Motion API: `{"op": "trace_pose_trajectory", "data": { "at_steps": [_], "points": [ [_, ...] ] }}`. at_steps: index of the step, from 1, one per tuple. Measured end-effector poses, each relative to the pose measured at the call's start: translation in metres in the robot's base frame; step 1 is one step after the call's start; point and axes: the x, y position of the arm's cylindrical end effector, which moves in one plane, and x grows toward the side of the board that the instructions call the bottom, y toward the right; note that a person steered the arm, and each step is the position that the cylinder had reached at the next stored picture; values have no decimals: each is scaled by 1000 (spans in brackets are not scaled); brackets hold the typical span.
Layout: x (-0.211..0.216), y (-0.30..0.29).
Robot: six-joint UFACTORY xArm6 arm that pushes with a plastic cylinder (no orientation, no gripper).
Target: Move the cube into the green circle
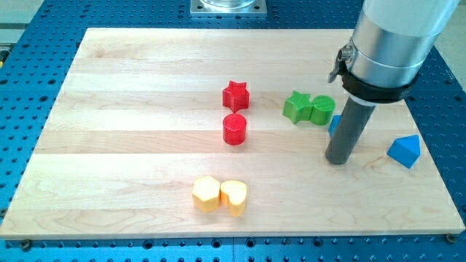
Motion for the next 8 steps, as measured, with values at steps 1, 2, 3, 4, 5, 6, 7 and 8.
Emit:
{"op": "trace_pose_trajectory", "data": {
  "at_steps": [1, 2, 3, 4, 5, 6, 7, 8],
  "points": [
    [-23, 2],
    [-36, 3],
    [-34, 3],
    [-6, 3],
    [3, 21],
    [-13, 44],
    [-17, 46],
    [-15, 44]
  ]
}}
